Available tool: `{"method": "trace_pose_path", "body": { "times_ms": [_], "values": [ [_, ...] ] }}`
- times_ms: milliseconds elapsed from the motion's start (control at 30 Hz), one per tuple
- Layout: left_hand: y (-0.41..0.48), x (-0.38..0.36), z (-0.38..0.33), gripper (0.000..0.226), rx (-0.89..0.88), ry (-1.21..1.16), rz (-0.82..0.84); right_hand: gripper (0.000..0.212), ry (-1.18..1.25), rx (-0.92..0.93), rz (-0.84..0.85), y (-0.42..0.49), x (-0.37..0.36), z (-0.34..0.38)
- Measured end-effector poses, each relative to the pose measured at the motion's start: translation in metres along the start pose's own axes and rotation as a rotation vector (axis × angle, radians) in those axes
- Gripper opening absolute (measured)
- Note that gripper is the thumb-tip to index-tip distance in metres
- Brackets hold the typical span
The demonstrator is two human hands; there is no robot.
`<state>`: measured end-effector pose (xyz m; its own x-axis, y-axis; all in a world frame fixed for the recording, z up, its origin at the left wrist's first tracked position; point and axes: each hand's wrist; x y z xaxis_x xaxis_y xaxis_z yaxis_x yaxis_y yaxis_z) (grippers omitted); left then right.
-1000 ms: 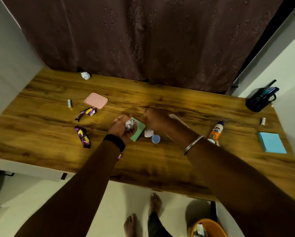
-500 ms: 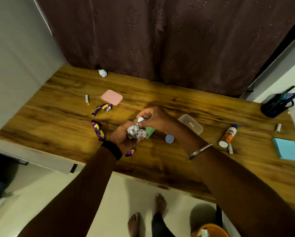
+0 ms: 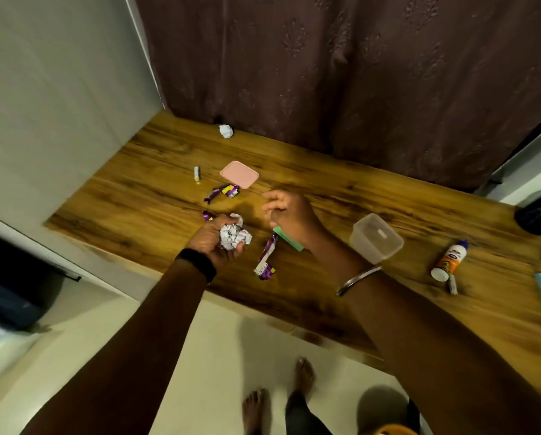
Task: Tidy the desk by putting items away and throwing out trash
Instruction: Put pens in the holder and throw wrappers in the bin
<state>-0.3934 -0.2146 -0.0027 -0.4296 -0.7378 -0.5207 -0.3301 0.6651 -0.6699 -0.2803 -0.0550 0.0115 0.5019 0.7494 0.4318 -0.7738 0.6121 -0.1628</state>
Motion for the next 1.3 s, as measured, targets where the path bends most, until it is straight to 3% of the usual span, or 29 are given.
{"method": "trace_pose_path", "body": {
  "times_ms": [100,233,300,367,467,600,733,800,900,967,1100,1200,1300],
  "values": [
    [-0.001,0.024,-0.005,0.007,-0.089,-0.008,-0.095,0.034,-0.255,0.015,-0.036,0.012,-0.005,-0.013],
    [0.000,0.047,-0.002,0.022,-0.127,0.071,-0.166,0.046,-0.794,0.126,0.362,0.018,-0.018,-0.053],
    [0.001,0.051,0.001,0.026,-0.125,0.068,-0.165,0.039,-0.963,0.179,0.449,0.016,-0.026,-0.071],
    [-0.002,0.054,0.003,0.016,-0.099,0.044,-0.092,0.023,-1.014,0.238,0.447,0.013,-0.036,-0.071],
    [-0.007,0.057,0.006,0.009,-0.095,0.050,0.082,0.013,-0.853,0.178,0.305,0.017,-0.041,-0.059],
    [-0.005,0.056,0.009,0.022,-0.125,0.039,0.182,0.010,-0.298,-0.016,0.115,0.026,-0.050,-0.034],
    [0.009,0.046,0.007,0.023,-0.164,-0.002,0.154,0.016,-0.111,-0.126,0.261,0.033,-0.070,-0.015],
    [0.018,0.048,0.001,0.029,-0.198,0.026,0.030,0.020,-0.070,-0.166,0.254,0.043,-0.074,-0.015],
    [0.026,0.066,-0.005,0.047,-0.264,-0.098,-0.111,0.016,-0.118,-0.146,0.120,0.061,-0.083,-0.014],
    [0.027,0.083,-0.006,0.058,-0.267,-0.183,-0.118,0.014,-0.237,-0.075,0.140,0.070,-0.103,-0.014],
    [0.035,0.115,-0.008,0.048,-0.229,-0.170,-0.224,0.039,-0.444,-0.015,0.201,0.082,-0.149,-0.013],
    [0.033,0.117,-0.011,0.035,-0.253,-0.165,-0.222,0.026,-0.610,0.041,0.223,0.093,-0.159,-0.016],
    [0.035,0.118,-0.014,0.027,-0.276,-0.177,-0.200,0.009,-0.582,0.071,0.153,0.107,-0.145,-0.016]
  ]
}}
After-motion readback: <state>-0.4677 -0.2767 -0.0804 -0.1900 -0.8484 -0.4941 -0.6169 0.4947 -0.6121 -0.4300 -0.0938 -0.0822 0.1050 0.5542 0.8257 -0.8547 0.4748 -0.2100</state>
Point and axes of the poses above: each hand's wrist, its own y-axis towards the middle knuckle, its own x-axis out of the back of the hand, z = x × y, and after that the axes turned 2 degrees about -y, right-handed
